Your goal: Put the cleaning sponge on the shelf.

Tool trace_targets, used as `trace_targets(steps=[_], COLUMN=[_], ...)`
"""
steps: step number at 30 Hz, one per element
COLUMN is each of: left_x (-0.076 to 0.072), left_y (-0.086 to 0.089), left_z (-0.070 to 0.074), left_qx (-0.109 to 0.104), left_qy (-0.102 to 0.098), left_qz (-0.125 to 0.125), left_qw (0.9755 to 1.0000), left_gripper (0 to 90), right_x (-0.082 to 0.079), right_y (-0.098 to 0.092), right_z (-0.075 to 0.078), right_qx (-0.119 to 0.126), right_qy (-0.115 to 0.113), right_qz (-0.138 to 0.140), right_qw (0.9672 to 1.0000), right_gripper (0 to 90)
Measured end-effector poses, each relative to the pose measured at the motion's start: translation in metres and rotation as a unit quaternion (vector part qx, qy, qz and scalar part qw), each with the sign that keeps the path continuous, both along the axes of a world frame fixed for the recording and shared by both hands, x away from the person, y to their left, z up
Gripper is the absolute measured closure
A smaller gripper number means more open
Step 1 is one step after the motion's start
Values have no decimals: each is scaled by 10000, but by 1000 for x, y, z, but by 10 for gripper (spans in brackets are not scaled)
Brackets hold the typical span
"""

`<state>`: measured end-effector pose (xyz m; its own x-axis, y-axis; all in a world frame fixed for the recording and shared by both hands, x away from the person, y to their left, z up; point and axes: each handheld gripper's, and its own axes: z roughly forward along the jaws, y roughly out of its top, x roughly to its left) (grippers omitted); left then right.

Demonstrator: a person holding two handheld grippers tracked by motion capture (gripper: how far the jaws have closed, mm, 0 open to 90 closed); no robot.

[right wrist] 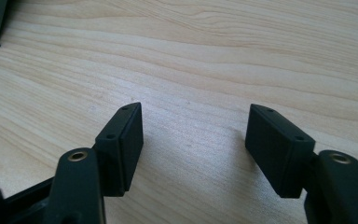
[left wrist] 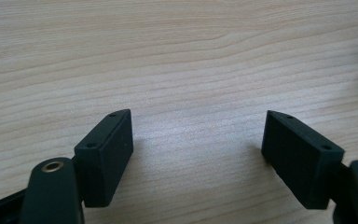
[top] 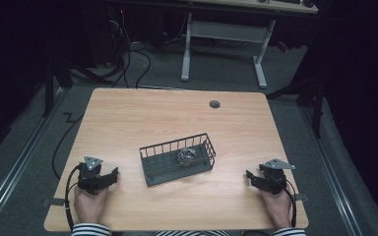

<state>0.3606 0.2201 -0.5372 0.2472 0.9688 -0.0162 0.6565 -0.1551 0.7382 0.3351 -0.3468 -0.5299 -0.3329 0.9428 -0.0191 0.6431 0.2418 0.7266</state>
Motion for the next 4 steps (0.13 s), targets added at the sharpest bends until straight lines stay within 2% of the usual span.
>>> trace_targets(steps=[4], left_x=[0], left_y=[0], left_z=[0], left_qx=[-1], left_qy=[-1], left_qz=[-1], left_qw=[10000], left_gripper=[252], right_x=[1], right_y=[-1], right_z=[0], right_qx=[2], right_qy=[6], right_qz=[10], right_qw=[10000], right_gripper=[360])
